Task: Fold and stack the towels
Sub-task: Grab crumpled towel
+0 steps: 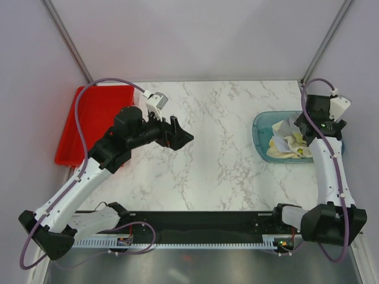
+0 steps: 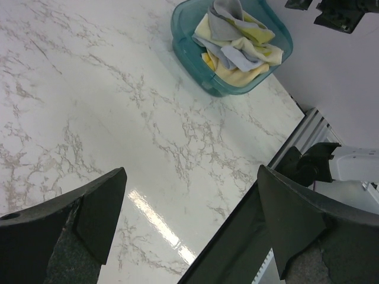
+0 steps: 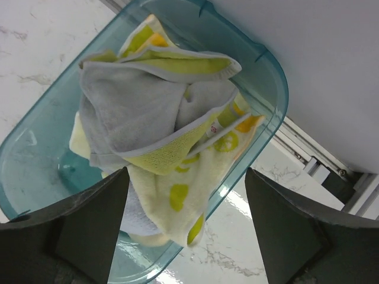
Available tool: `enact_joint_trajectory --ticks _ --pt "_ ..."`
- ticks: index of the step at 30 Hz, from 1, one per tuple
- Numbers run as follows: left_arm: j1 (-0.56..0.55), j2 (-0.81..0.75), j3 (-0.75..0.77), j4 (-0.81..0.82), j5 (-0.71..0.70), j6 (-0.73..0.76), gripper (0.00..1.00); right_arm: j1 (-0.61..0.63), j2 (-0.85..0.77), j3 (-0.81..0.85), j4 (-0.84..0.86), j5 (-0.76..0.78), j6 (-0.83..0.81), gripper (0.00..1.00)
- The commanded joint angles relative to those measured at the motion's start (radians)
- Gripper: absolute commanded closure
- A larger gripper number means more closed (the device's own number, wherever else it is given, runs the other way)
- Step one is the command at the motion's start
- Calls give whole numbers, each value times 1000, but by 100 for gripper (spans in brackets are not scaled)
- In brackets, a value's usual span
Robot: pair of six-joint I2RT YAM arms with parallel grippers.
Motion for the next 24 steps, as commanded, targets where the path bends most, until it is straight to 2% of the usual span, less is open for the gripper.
enact_joint_trajectory --ticks 1,6,9,14,17,19,20,23,24 --pt "3 -27 -30 16 55 -17 0 -68 36 -32 10 -181 -32 13" --pt "3 -39 -49 14 51 -6 0 -150 121 -75 73 -341 -54 28" --pt "3 -39 -52 13 40 6 0 -154 153 -118 143 -379 -42 30" --pt "3 -27 -55 10 28 12 0 -154 228 -131 194 -431 -121 36" --pt "3 -12 -52 11 34 8 0 -154 265 -112 206 -392 -144 57" --pt "3 -5 -49 9 34 5 0 -154 274 -67 203 -369 -169 81" --pt "3 -4 -49 9 35 2 0 -150 268 -47 202 -364 -177 100" --pt "3 7 -39 9 38 -6 0 -89 239 64 179 -314 -206 100" --pt "3 11 -38 9 37 -8 0 -64 237 146 160 -285 -213 100"
